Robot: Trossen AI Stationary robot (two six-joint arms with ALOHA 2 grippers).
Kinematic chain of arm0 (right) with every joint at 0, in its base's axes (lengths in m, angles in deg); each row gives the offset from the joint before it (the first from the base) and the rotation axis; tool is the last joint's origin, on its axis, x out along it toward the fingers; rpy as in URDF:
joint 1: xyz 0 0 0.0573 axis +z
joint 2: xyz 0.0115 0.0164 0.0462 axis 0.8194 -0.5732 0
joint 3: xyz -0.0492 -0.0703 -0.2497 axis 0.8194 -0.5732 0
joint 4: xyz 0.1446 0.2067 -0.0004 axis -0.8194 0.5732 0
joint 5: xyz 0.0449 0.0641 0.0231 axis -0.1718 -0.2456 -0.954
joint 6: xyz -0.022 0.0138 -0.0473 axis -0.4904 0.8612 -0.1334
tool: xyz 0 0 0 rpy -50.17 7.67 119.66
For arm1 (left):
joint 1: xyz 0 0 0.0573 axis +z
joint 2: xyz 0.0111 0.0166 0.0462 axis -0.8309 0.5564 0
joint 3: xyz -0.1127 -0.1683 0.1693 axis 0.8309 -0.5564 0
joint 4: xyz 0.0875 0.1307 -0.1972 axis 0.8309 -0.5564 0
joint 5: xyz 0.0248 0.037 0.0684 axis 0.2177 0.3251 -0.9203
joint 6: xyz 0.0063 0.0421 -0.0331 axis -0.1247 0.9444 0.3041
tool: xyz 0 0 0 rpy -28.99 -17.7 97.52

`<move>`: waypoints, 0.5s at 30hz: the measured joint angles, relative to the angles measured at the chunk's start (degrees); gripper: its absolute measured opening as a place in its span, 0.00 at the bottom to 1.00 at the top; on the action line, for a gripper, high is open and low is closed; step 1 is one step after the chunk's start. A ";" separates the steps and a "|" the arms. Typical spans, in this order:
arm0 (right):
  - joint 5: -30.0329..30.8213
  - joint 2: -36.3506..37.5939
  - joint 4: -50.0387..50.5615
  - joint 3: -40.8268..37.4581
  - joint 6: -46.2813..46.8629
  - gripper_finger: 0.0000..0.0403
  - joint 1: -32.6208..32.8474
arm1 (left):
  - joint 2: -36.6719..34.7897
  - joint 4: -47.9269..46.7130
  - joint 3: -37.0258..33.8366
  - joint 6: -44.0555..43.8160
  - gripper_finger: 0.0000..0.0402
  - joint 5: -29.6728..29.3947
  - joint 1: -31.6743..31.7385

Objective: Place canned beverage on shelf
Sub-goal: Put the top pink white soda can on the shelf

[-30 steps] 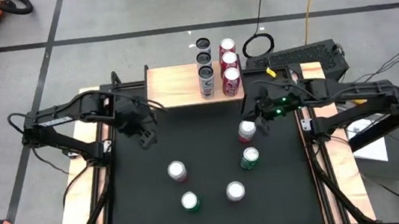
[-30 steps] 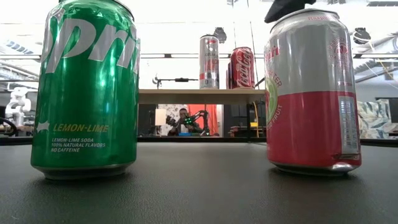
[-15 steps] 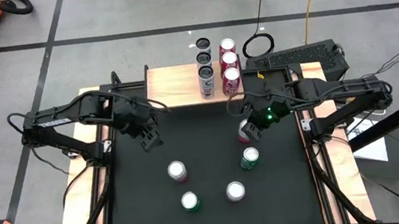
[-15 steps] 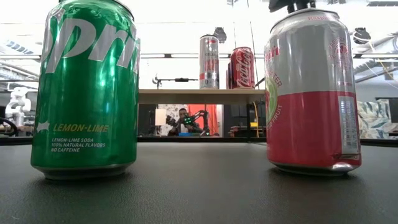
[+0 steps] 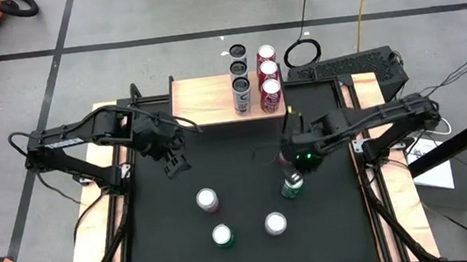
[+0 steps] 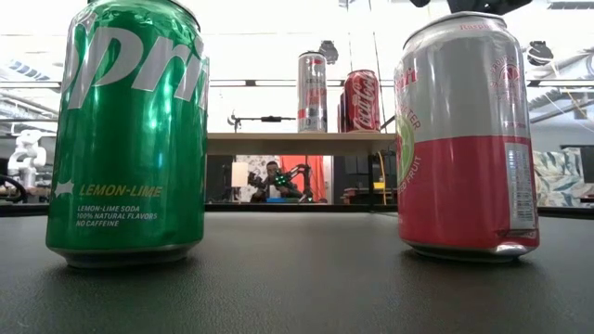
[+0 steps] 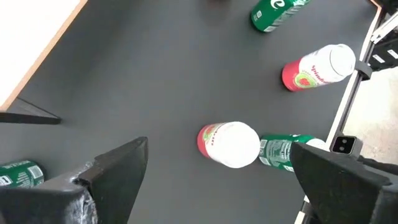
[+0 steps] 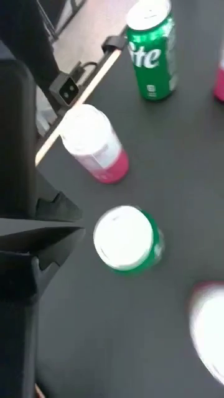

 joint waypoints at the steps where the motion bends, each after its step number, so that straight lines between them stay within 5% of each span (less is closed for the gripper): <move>1: 0.03 -0.67 -0.64 0.00 0.60 0.03 0.57 | 0.00 0.00 0.00 0.14 0.98 -0.02 0.00; 15: 4.48 -3.60 -0.39 -0.02 8.14 0.44 1.08 | 0.00 -0.60 0.00 4.46 0.98 0.01 0.15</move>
